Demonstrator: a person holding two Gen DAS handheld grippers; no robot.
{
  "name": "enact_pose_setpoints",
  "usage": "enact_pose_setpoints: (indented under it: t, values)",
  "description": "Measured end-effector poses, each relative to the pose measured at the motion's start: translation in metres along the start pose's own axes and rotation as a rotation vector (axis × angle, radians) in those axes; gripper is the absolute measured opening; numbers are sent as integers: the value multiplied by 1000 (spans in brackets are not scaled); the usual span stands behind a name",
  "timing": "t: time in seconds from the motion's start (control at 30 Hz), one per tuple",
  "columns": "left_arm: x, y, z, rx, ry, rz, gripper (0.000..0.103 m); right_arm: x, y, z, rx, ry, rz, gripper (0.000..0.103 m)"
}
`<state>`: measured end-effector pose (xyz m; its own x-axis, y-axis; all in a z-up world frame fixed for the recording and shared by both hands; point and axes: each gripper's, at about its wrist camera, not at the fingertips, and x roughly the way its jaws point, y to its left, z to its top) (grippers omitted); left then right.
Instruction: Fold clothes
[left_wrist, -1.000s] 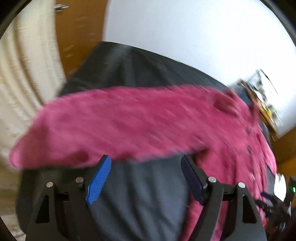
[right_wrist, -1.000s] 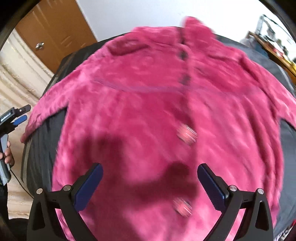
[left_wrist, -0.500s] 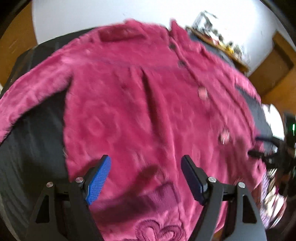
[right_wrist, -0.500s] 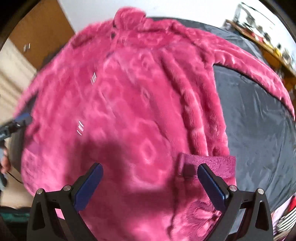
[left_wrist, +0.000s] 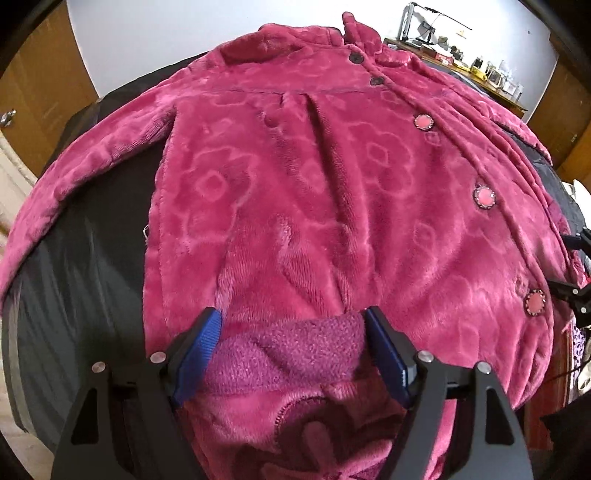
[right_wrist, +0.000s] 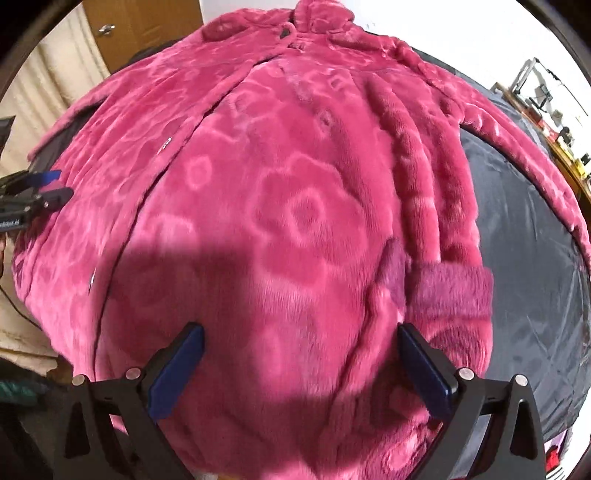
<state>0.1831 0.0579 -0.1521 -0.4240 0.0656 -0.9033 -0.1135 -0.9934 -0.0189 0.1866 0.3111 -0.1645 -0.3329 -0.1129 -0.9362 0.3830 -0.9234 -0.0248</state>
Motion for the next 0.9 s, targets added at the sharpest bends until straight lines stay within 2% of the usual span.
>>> enact_pose_setpoints:
  t: [0.17,0.27,0.4,0.5,0.57,0.7,0.77,0.9]
  values:
    - [-13,4,-12,-4,-28,-2,81,-10,-1,-27,9,-62,-6,103]
    - [-11,6,-5,-20,-7,-12,83,-13,-4,-34,20,-74,-10,103]
    - [-6,11,14,-28,81,-41,83,-7,1,-19,0,-14,3,103]
    - [-13,22,33,-102,120,-113,83,-8,-6,-4,-30,81,50,103]
    - [-24,33,56,-151,84,-138,83,-15,-15,7,-24,114,88,103]
    - [-51,44,123,-206,-13,-164,83,-61,-56,52,75,20,111,103]
    - [-65,46,159,-207,-67,-180,84,-88,-79,87,112,-38,128,103]
    - [-78,43,222,-188,-136,-183,84,-137,-101,133,126,-122,124,103]
